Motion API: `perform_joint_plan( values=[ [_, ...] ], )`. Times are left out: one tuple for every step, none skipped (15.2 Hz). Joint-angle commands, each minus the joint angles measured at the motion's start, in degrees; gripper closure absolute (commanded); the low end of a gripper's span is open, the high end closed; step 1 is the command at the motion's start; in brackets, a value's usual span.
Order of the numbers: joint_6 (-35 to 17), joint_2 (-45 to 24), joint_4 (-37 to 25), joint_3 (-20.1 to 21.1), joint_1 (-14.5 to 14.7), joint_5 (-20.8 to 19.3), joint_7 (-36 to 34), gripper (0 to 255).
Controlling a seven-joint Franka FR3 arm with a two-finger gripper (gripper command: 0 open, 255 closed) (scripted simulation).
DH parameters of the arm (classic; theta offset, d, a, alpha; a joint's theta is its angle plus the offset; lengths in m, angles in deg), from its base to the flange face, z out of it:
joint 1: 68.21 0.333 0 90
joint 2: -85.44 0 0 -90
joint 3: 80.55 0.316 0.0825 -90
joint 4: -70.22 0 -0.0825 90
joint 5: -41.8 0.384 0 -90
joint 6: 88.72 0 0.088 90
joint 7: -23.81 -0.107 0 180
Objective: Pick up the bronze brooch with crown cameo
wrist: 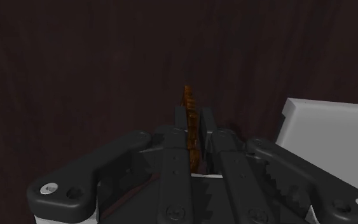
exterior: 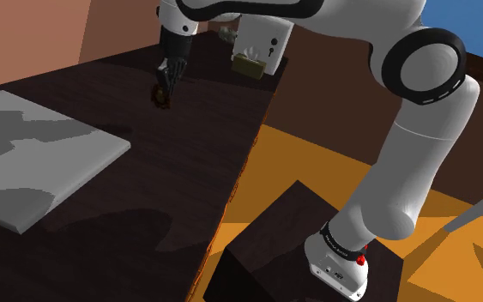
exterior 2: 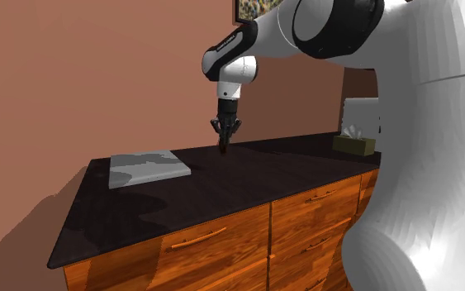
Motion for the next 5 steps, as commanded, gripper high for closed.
perform_joint_plan(
  values=[
    [1.69,0.12,-1.56,0.02,0.02,0.02,-0.05,255],
    [2.48,0.08,-2.38,0.03,0.04,0.01,-0.08,255],
    [3.27,0.03,-3.22,0.04,0.07,-0.01,-0.11,255],
    [3.38,0.03,-3.34,0.04,0.07,-0.01,-0.12,255],
    [3.39,0.02,-3.35,0.04,0.07,-0.01,-0.12,255]
  ],
)
